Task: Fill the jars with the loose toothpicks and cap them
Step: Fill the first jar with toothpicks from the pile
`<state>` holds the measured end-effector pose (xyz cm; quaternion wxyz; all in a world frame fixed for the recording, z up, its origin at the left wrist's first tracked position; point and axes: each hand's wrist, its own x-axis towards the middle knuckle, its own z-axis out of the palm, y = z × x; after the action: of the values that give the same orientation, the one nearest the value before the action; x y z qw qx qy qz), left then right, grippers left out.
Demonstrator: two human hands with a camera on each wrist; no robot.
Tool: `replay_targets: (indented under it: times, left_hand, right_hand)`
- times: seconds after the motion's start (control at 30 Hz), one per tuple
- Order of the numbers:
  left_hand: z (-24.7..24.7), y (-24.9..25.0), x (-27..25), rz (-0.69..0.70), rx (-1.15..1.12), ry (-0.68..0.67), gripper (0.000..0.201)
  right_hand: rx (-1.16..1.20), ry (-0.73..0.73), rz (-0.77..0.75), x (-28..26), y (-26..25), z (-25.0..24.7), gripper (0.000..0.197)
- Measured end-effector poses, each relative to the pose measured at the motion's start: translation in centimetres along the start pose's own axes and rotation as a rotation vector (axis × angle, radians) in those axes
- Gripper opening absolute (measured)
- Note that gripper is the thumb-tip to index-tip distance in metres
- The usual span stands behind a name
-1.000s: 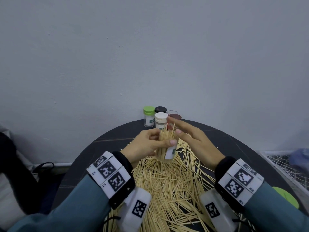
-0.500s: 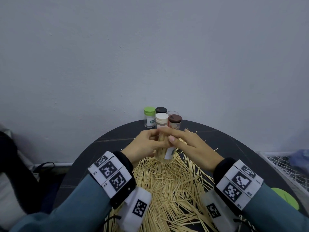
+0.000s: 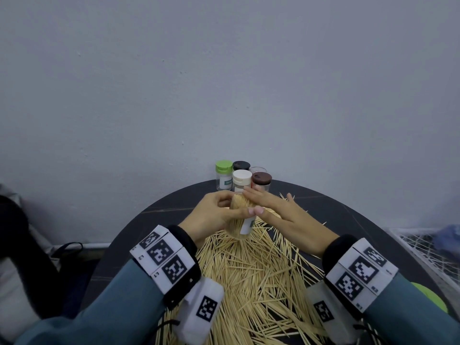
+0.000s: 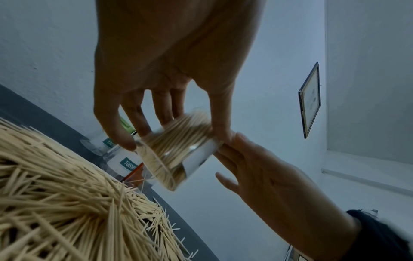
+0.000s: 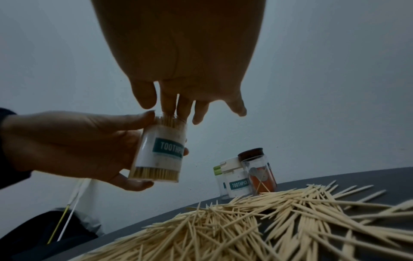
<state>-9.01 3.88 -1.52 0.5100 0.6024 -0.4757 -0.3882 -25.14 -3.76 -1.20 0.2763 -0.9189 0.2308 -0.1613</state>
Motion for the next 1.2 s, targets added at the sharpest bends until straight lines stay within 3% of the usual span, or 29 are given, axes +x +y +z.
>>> replay_targets:
  times: [0.23,0.43,0.77,0.97,1.1,1.2]
  left_hand:
    - [-0.1,-0.2,0.1,0.012,0.014,0.001,0.046]
    - [-0.4,-0.3,0.4,0.096,0.116,0.001,0.057]
    - [-0.2,-0.1,0.0,0.17,0.254,-0.01,0.055]
    - [-0.2,-0.3,0.1,0.174,0.301,0.002,0.057]
    - [-0.3,-0.4,0.2,0.182,0.328,0.038,0.058]
    - [-0.3,-0.3,0.2,0.18,0.323,0.031,0.057]
  right_hand:
    - [0.104,0.008,-0.013,-0.1,0.3,-0.3,0.042]
    - [-0.002,0.356,-0.149,0.5,0.5,-0.5,0.015]
    - [-0.39,0.493,-0.106,0.7,0.7,-0.1,0.01]
    - [-0.418,0.447,-0.228,1.0,1.0,0.5,0.034]
    - [-0.583,0.507,-0.196,0.9,0.8,0.4,0.014]
    - [-0.579,0.522,-0.148,0.8,0.7,0.3,0.012]
